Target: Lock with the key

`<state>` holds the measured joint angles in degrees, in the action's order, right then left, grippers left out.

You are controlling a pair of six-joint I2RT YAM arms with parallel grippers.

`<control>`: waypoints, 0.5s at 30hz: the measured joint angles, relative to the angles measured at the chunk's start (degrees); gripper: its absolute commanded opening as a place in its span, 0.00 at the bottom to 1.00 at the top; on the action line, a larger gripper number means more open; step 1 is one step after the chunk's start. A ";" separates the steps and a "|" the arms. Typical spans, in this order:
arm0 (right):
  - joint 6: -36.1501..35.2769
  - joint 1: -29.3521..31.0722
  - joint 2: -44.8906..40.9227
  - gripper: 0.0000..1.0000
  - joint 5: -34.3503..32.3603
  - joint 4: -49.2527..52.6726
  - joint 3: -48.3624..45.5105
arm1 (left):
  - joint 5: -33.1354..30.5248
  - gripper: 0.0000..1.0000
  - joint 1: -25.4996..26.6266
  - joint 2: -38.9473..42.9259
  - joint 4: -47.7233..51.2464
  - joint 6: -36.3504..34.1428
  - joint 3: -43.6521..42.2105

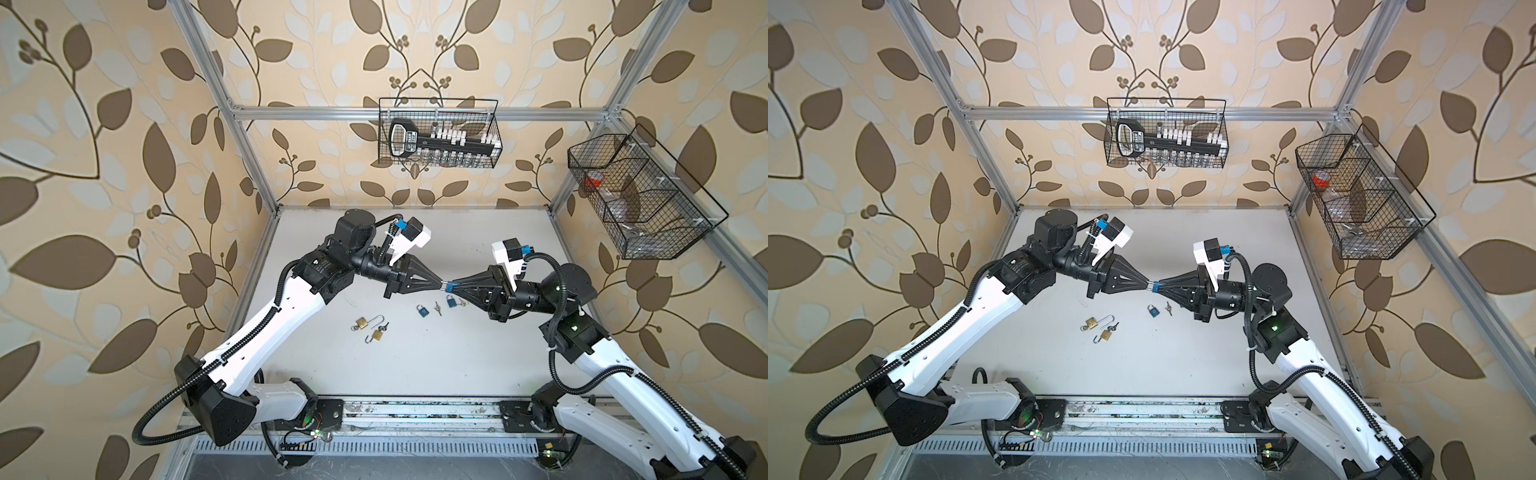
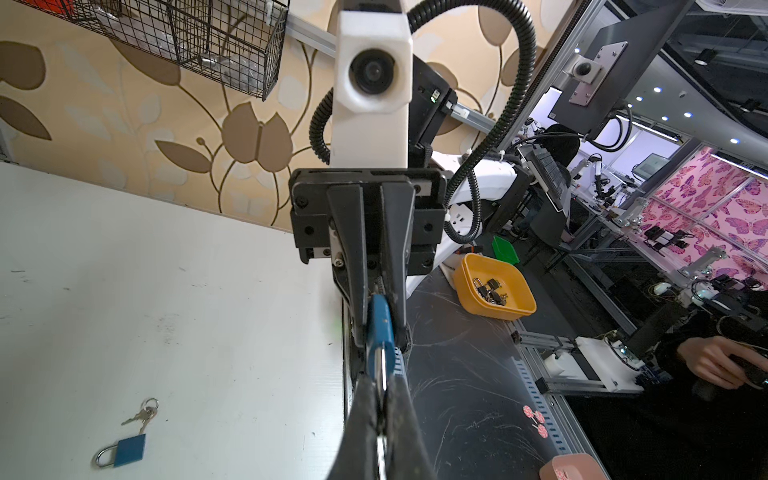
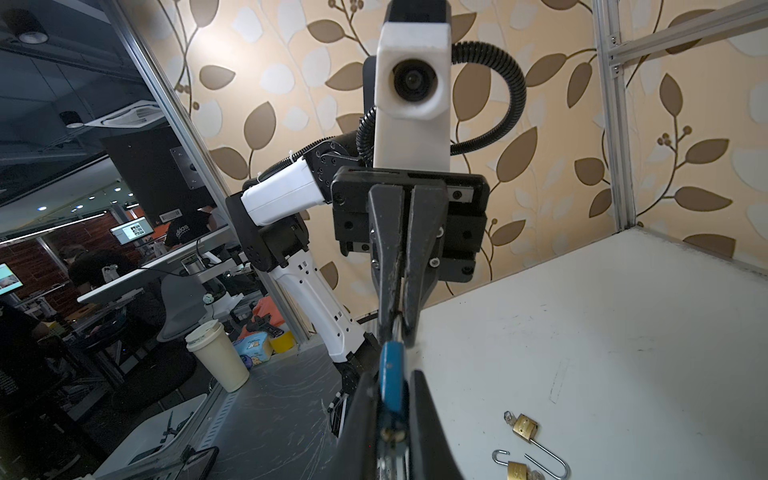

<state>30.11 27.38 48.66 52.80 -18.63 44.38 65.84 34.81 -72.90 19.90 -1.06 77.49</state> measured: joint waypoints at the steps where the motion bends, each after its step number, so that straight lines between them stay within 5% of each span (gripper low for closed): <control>1: -0.11 0.00 -0.04 0.00 -0.11 0.02 0.00 | 0.00 0.05 0.00 0.00 0.00 0.00 0.00; 15: -0.15 0.15 -0.31 0.00 -0.81 0.04 0.00 | 0.09 0.04 0.00 0.00 -0.15 -0.17 0.00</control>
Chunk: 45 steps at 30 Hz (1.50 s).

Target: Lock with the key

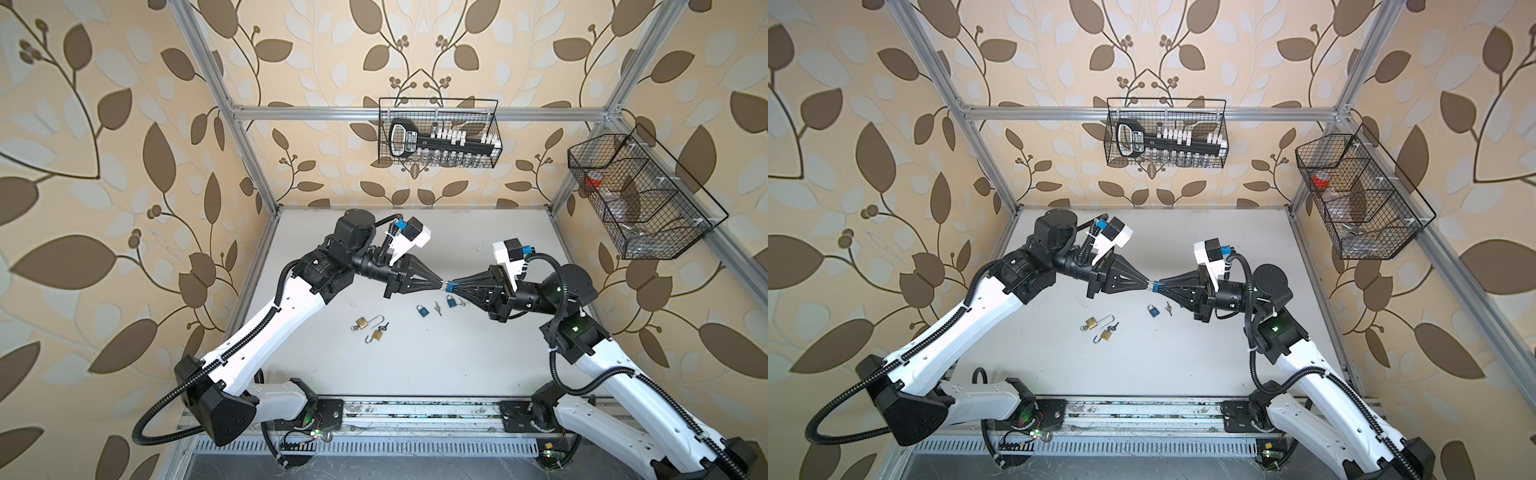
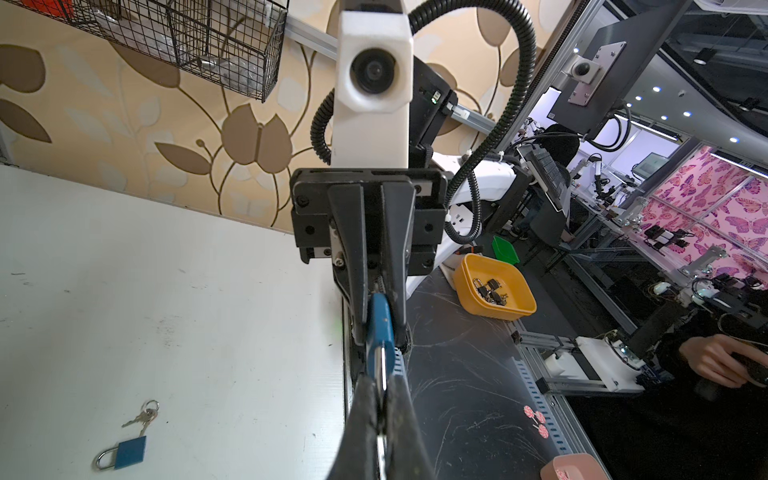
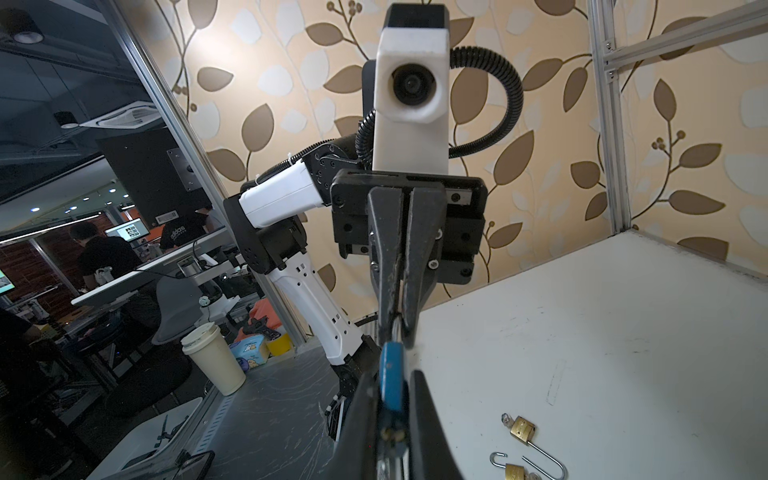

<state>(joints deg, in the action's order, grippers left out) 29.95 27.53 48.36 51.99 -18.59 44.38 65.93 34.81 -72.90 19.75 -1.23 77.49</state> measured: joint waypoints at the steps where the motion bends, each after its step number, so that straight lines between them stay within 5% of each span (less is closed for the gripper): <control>1: 0.00 0.00 0.00 0.00 -0.09 0.00 0.00 | 0.00 0.04 0.00 0.00 0.00 -0.07 0.00; 44: -1.42 2.84 3.69 0.00 1.77 -2.16 0.74 | 1.86 0.00 1.16 -0.31 0.87 -0.39 0.07; 45: -1.99 3.04 3.21 0.25 1.14 -1.53 0.74 | 1.36 0.00 1.11 0.07 0.98 -0.42 -0.02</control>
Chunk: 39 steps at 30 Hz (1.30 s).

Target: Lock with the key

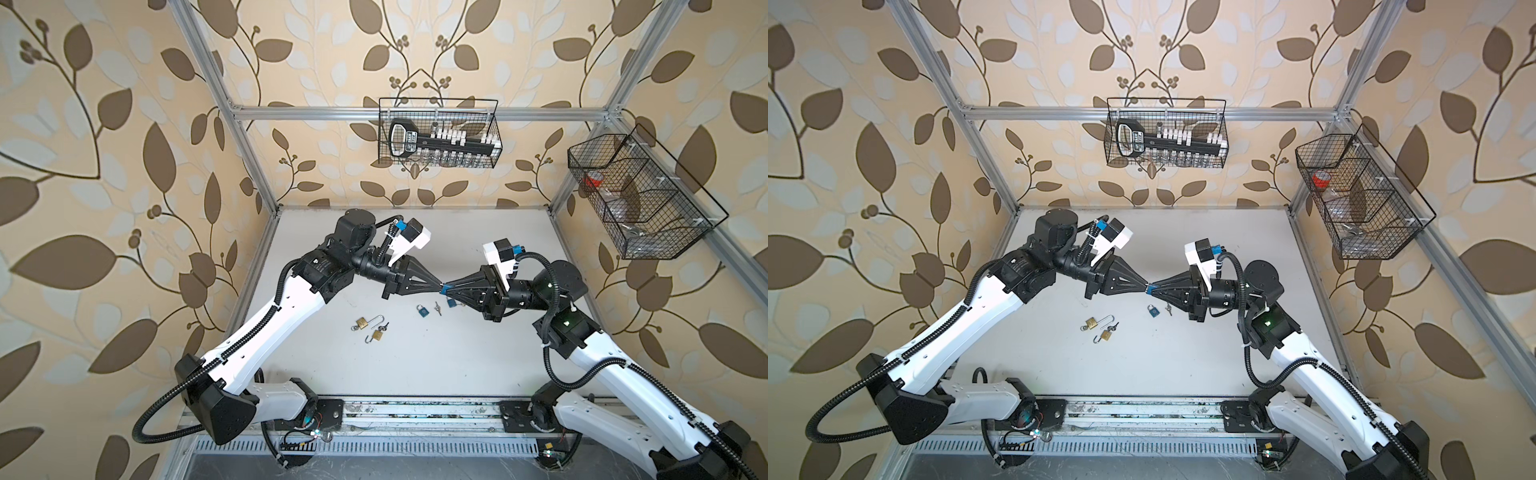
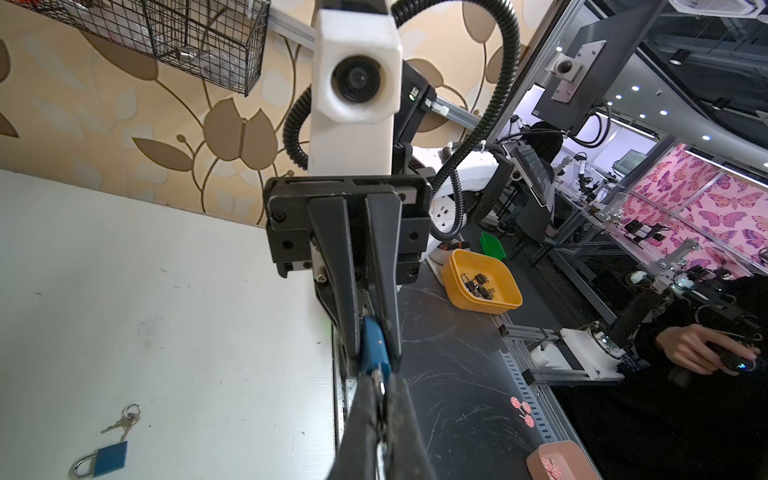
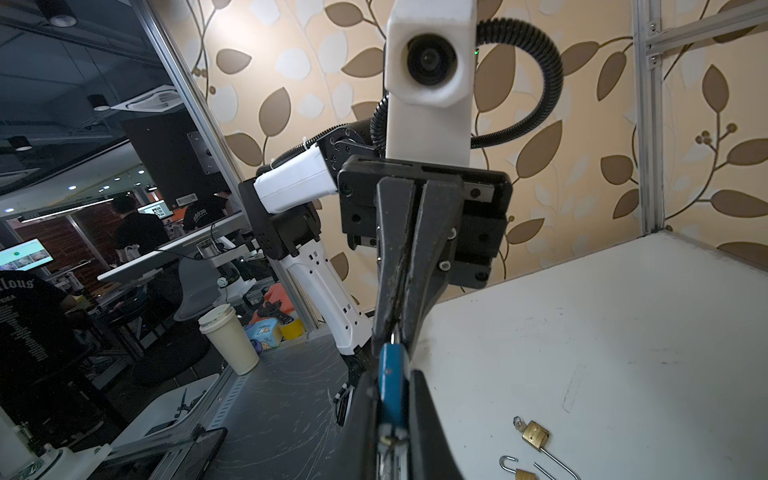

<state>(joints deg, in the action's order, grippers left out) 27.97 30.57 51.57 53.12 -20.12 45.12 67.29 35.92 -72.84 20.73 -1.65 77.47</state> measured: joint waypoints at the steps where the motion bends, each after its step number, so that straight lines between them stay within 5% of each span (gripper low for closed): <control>1: -0.81 0.26 -0.90 0.40 -1.20 1.42 0.04 | -0.37 0.00 -0.37 0.46 0.11 -0.09 -0.15; 4: -3.72 0.55 -3.54 0.57 -4.24 5.27 0.24 | -1.68 0.00 -1.42 1.16 0.96 -0.98 -0.87; 12: -6.95 0.20 -5.90 0.58 -7.48 9.92 0.31 | -1.81 0.00 -3.37 1.29 4.31 -3.74 -0.90; 39: -6.91 0.07 -4.31 0.04 -6.86 11.32 0.33 | -1.22 0.00 -3.37 1.29 5.42 -5.73 -0.90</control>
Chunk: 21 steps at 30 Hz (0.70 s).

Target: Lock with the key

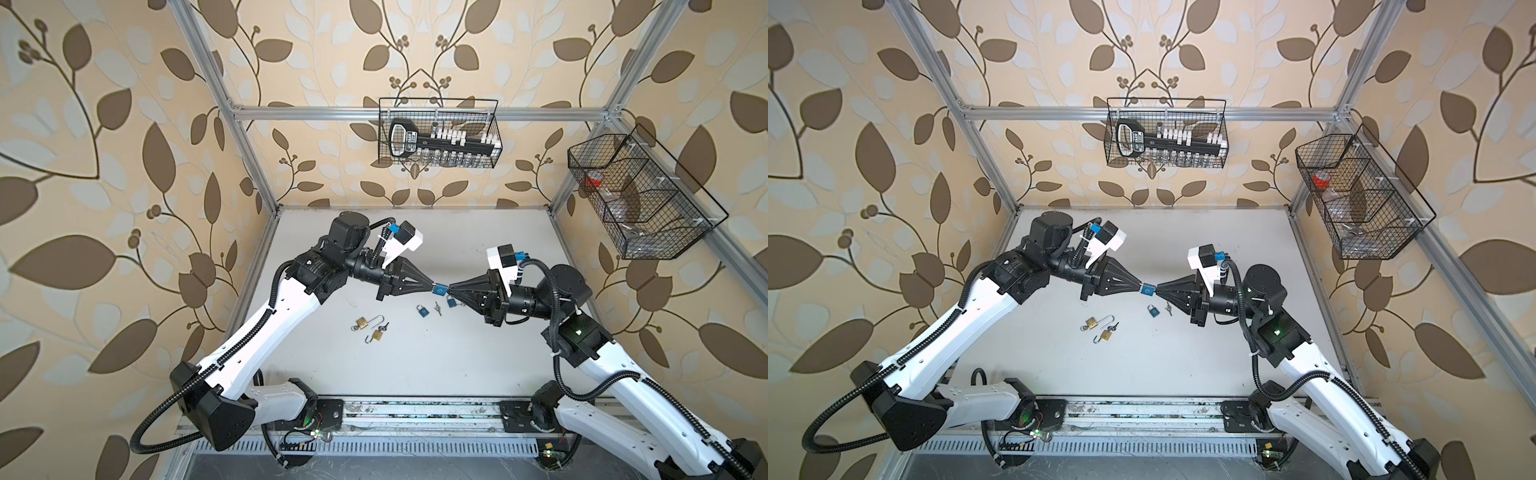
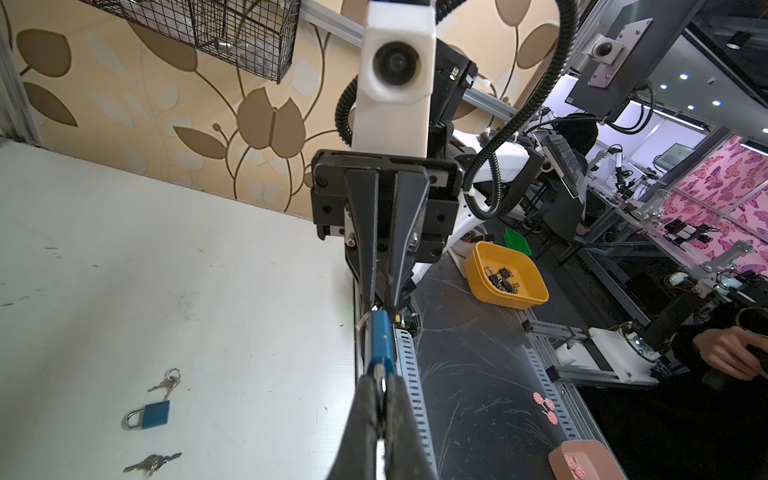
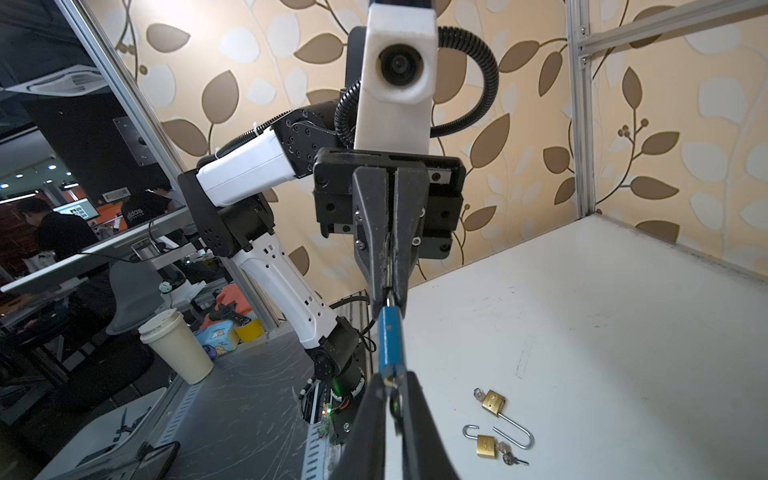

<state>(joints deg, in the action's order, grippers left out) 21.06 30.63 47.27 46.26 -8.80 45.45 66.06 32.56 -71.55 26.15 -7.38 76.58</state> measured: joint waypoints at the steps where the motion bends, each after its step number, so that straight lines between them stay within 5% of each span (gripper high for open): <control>1: 0.00 0.00 0.00 0.03 0.00 0.02 0.00 | 0.00 0.00 0.00 0.00 0.00 -0.02 0.00; 21: -1.33 -0.04 -2.60 0.00 -1.33 2.10 -0.02 | 0.50 0.00 -2.97 1.09 3.26 -2.75 0.09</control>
<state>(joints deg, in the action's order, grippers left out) 19.73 30.59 44.66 44.93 -6.70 45.43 66.57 29.58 -70.46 29.41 -10.13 76.66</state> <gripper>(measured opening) 0.048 0.049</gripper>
